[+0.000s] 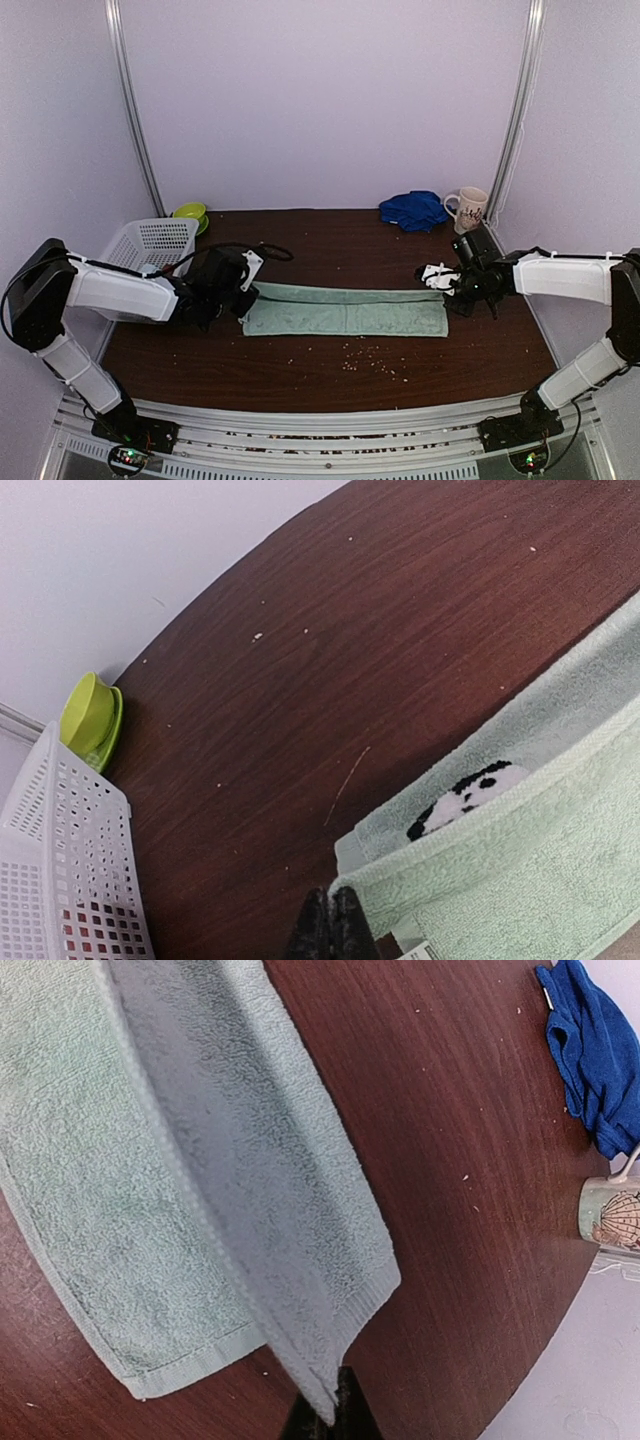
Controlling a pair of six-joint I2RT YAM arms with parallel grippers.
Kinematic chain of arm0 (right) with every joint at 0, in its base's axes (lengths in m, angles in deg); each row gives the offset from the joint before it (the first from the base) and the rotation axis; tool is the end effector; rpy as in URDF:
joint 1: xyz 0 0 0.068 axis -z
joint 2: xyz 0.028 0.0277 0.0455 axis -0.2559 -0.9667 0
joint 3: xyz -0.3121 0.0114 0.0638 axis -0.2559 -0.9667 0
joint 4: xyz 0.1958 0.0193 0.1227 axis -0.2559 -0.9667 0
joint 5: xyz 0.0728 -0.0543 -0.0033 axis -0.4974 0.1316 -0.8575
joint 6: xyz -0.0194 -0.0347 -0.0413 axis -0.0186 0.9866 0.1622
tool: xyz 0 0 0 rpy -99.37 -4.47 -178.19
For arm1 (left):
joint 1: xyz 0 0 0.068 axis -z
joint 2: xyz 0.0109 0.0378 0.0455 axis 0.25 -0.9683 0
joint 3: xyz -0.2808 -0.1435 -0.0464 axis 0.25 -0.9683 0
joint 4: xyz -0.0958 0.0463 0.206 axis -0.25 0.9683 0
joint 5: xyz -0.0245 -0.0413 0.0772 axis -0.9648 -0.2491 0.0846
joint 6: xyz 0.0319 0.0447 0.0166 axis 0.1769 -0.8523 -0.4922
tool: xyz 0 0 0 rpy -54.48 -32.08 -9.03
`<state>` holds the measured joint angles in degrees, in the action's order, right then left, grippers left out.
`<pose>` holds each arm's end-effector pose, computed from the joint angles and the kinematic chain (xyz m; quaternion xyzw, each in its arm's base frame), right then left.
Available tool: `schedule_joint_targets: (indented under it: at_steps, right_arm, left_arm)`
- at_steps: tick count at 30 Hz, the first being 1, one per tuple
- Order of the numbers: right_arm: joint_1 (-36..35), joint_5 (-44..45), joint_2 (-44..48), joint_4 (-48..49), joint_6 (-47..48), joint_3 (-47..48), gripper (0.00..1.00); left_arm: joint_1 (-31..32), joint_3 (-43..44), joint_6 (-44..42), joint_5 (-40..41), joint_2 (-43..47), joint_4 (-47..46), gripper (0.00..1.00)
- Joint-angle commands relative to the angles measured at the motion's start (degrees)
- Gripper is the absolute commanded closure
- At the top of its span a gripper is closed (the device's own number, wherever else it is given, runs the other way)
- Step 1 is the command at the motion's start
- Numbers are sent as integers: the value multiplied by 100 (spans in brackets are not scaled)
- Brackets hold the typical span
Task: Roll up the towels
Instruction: Fold the towel at the center of the board.
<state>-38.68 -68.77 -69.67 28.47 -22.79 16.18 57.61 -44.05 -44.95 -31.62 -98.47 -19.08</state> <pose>0.2261 0.0978 0.2513 -0.5141 0.8060 -0.0698 0.2849 0.2288 -0.1876 0.2427 0.2328 0.8470 0.0600 0.4742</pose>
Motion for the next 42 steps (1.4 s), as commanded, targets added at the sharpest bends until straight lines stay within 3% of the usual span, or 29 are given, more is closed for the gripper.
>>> schedule_joint_targets:
  at_steps: [1,42]
  right_arm:
    - [-101,113,221,-136,31,-203,100]
    - [-554,388,443,-15,34,-731,100]
  left_arm:
    - [-42,-180,183,-16,176,62,100]
    - [532,47,641,424,183,1117,100]
